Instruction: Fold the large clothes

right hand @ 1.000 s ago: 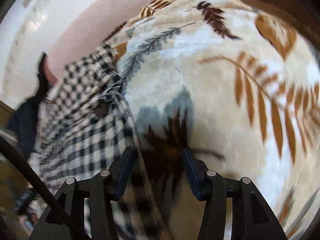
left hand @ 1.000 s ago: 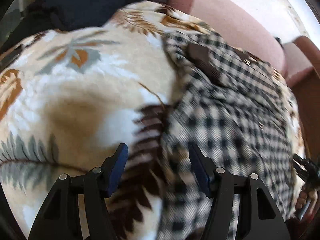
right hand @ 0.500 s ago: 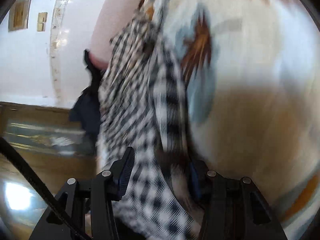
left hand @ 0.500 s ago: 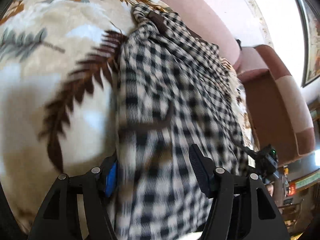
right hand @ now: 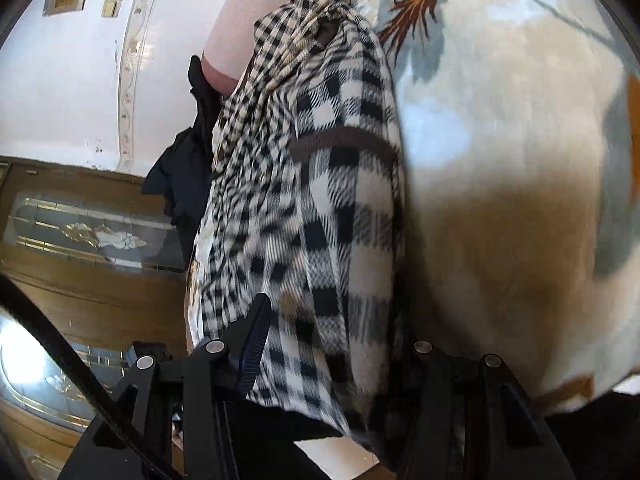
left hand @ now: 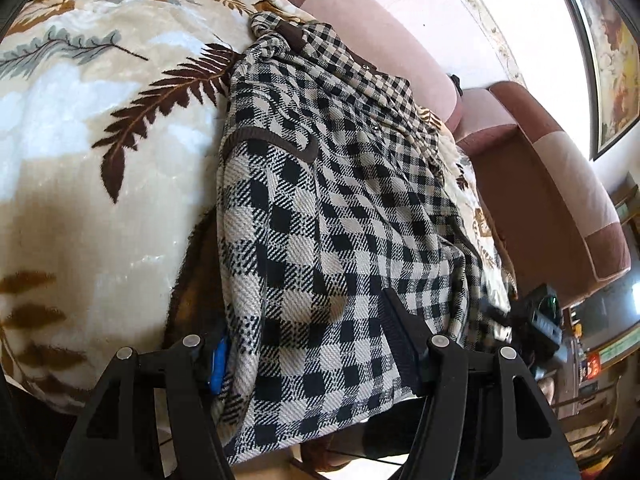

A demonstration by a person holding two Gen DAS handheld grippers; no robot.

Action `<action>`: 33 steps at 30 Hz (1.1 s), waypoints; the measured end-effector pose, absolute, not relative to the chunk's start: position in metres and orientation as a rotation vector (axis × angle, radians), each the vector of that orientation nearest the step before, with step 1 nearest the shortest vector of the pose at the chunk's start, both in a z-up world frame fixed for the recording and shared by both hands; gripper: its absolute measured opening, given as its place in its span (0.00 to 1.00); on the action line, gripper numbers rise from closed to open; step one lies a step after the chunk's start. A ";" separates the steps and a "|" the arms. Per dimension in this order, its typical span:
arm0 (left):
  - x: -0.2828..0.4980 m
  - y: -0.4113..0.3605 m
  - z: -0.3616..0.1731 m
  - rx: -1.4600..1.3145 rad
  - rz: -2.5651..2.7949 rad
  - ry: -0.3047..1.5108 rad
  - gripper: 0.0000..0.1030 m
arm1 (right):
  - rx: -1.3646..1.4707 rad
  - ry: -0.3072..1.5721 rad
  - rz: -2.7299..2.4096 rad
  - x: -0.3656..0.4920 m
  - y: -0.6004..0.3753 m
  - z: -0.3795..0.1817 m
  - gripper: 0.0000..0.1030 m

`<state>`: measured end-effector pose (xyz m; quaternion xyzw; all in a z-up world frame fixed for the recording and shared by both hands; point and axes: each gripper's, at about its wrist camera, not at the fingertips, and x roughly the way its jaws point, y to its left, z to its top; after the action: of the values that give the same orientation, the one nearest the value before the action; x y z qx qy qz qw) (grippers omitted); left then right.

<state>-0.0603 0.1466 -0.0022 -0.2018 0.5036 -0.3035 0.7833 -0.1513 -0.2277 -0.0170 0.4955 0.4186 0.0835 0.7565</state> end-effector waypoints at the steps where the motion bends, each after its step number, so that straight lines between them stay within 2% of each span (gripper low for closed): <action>1: -0.060 0.148 -0.003 -0.453 -0.658 1.085 0.64 | 1.075 0.913 0.181 -0.154 -0.224 -0.018 0.52; 3: -0.059 0.146 -0.004 -0.475 -0.657 1.081 0.68 | 1.070 0.911 0.177 -0.163 -0.221 -0.020 0.52; 6: -0.064 0.141 -0.003 -0.442 -0.628 1.067 0.68 | 1.074 0.897 0.167 -0.178 -0.212 -0.023 0.52; 8: -0.069 0.137 -0.002 -0.409 -0.605 1.066 0.68 | 1.081 0.894 0.153 -0.184 -0.208 -0.026 0.44; 10: -0.071 0.131 -0.001 -0.363 -0.576 1.075 0.63 | 1.065 0.896 0.127 -0.188 -0.204 -0.026 0.36; 11: -0.071 0.128 0.000 -0.319 -0.543 1.086 0.48 | 1.046 0.901 0.112 -0.189 -0.203 -0.026 0.30; 12: -0.069 0.127 0.001 -0.279 -0.513 1.102 0.21 | 1.021 0.911 0.096 -0.191 -0.202 -0.024 0.27; 13: -0.066 0.128 0.002 -0.266 -0.503 1.118 0.11 | 1.004 0.918 0.085 -0.191 -0.202 -0.021 0.21; 14: -0.065 0.131 0.002 -0.286 -0.515 1.126 0.08 | 0.988 0.924 0.075 -0.191 -0.202 -0.019 0.14; 17: -0.064 0.151 0.013 -0.370 -0.529 1.118 0.06 | 0.959 0.900 0.064 -0.200 -0.204 -0.003 0.09; 24: -0.106 0.184 0.041 -0.390 -0.553 1.074 0.05 | 0.901 0.887 0.098 -0.236 -0.202 0.029 0.07; 29: -0.144 0.193 0.021 -0.372 -0.557 1.133 0.05 | 0.859 0.978 0.132 -0.270 -0.182 0.021 0.07; 33: -0.145 0.198 0.012 -0.393 -0.561 1.163 0.05 | 0.834 1.018 0.117 -0.274 -0.180 0.016 0.07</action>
<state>-0.1452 0.1982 0.0125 -0.1821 0.5384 -0.2599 0.7807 -0.2736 -0.1795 0.0155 0.3872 0.4727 0.0544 0.7898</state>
